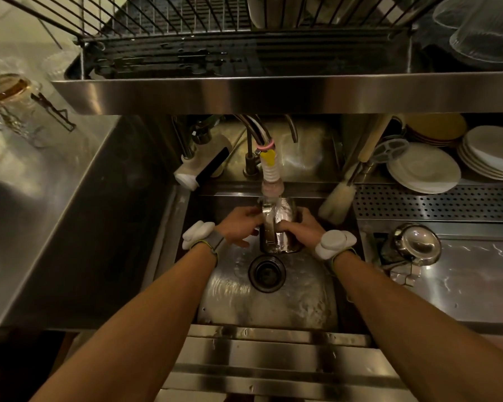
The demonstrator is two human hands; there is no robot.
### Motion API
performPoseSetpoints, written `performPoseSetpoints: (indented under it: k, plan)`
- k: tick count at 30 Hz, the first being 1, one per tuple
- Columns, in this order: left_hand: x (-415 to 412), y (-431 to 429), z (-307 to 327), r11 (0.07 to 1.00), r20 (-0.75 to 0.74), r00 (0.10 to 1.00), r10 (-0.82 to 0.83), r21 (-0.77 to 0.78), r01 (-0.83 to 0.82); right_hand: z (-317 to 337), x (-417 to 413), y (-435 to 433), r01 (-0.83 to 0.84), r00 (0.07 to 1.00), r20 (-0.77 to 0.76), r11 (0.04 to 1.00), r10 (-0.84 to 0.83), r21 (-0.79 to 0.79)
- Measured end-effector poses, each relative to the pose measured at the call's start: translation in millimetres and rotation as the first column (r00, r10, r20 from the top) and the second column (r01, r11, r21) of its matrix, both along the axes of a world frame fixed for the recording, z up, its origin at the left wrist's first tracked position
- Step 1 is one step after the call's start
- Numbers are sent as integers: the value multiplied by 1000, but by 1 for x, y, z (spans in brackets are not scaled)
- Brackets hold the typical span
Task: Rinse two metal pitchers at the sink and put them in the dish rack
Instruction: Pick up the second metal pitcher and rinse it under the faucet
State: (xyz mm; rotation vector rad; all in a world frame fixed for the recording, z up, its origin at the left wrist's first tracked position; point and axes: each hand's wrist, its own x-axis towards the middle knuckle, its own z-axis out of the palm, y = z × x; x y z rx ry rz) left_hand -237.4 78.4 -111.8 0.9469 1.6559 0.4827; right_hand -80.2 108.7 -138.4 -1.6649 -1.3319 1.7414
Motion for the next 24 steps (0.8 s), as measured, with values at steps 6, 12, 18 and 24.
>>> performPoseSetpoints:
  k: [6, 12, 18, 24]
  plan:
    - [2, 5, -2, 1000, 51, 999, -12, 10, 12, -8, -3, 4, 79, 995, -56, 995, -83, -63]
    - [3, 8, -6, 999, 69, 997, -16, -32, 19, -10, -5, 6, 151, 978, -118, 977, -170, -153]
    - [1, 11, -10, 998, 29, 999, -38, -50, 39, -12, -5, 9, 122, 985, -94, 972, -143, -200]
    - [-2, 11, -12, 997, 23, 999, -35, -61, 36, -8, -5, 10, 132, 986, -64, 954, -154, -269]
